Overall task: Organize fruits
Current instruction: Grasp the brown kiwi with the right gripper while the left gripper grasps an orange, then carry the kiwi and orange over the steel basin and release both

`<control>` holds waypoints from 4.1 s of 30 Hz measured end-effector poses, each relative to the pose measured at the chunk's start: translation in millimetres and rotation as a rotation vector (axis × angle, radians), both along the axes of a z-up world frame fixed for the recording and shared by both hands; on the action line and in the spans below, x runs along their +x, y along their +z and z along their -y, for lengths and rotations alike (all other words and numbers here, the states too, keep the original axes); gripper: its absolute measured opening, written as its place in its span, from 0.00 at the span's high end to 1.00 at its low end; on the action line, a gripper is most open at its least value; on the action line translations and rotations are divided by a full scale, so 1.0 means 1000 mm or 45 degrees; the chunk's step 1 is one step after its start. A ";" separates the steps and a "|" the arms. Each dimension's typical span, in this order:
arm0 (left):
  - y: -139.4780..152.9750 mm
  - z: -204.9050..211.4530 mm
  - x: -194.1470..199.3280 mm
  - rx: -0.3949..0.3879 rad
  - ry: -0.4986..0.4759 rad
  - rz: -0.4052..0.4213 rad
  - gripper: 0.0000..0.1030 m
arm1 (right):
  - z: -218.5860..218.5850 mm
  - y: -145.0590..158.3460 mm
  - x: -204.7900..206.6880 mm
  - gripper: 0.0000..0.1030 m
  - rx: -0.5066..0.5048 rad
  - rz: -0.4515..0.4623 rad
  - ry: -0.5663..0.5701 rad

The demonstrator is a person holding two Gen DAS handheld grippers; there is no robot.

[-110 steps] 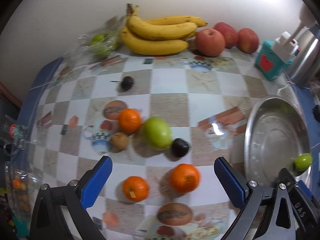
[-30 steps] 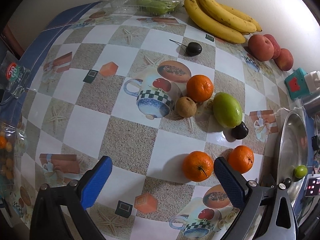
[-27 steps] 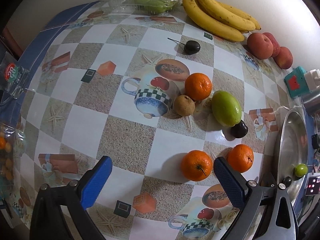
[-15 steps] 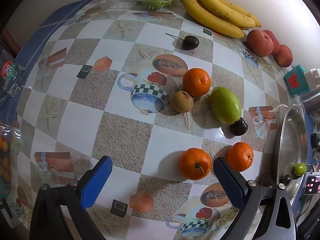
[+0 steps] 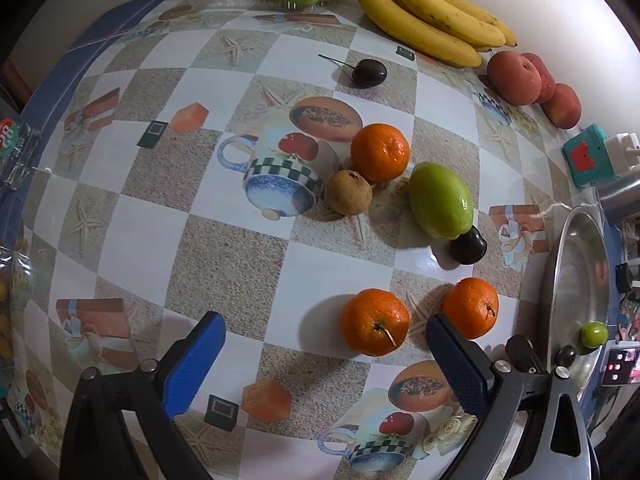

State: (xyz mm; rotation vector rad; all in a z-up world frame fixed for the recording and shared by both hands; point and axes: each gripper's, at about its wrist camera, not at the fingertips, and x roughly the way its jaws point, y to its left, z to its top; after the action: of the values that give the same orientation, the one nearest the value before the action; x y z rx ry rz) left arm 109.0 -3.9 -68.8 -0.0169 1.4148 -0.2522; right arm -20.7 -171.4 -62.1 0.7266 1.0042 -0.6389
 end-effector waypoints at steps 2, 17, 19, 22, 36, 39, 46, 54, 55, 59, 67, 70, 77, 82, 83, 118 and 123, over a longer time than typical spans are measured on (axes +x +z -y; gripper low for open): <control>-0.001 0.002 -0.001 0.004 -0.008 -0.002 0.09 | -0.001 0.003 0.000 0.76 0.001 0.012 0.009; -0.002 0.020 -0.010 -0.034 -0.077 -0.008 0.61 | 0.007 0.019 -0.001 0.76 0.035 0.094 0.023; 0.000 0.022 -0.012 -0.023 -0.085 0.002 0.62 | 0.008 0.019 -0.002 0.76 0.044 0.097 0.019; 0.001 0.021 -0.013 0.003 -0.074 0.021 0.62 | 0.009 0.020 -0.003 0.76 0.063 0.110 0.019; 0.035 0.012 0.004 0.001 0.012 0.150 0.62 | 0.013 0.029 -0.004 0.76 0.101 0.148 0.042; 0.039 0.011 0.001 -0.001 0.014 0.174 0.62 | 0.014 0.032 -0.004 0.76 0.085 0.153 0.048; 0.047 0.015 -0.003 -0.026 0.005 0.206 0.62 | 0.017 0.038 -0.005 0.76 0.051 0.166 0.052; 0.060 0.041 -0.014 -0.038 -0.082 0.264 0.62 | 0.028 0.043 -0.006 0.76 -0.010 0.146 0.049; 0.061 0.045 -0.015 -0.046 -0.097 0.271 0.62 | 0.030 0.041 -0.006 0.76 -0.030 0.121 0.048; 0.067 0.063 -0.021 -0.088 -0.157 0.297 0.62 | 0.043 0.039 -0.012 0.76 -0.069 0.090 0.002; 0.070 0.104 -0.037 -0.148 -0.316 0.341 0.62 | 0.076 0.042 -0.029 0.76 -0.106 0.089 -0.101; 0.071 0.120 -0.043 -0.175 -0.384 0.358 0.62 | 0.086 0.040 -0.033 0.76 -0.095 0.089 -0.115; 0.069 0.156 -0.055 -0.203 -0.517 0.394 0.62 | 0.101 0.038 -0.034 0.75 -0.104 0.092 -0.107; 0.063 0.170 -0.053 -0.215 -0.546 0.380 0.62 | 0.114 0.031 -0.036 0.75 -0.080 0.086 -0.127; 0.062 0.174 -0.052 -0.213 -0.553 0.378 0.62 | 0.117 0.030 -0.036 0.75 -0.076 0.084 -0.131; 0.016 0.195 -0.031 -0.190 -0.523 0.307 0.62 | 0.143 0.013 -0.025 0.74 -0.056 0.064 -0.120; 0.017 0.191 -0.027 -0.208 -0.506 0.286 0.62 | 0.140 0.018 -0.021 0.64 -0.064 0.082 -0.082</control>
State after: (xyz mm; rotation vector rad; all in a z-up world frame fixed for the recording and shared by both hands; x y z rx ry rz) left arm 81.7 -194.4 -51.5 0.1559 1.1621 -0.6776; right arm -41.4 -311.0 -44.6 0.7333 0.9056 -0.6901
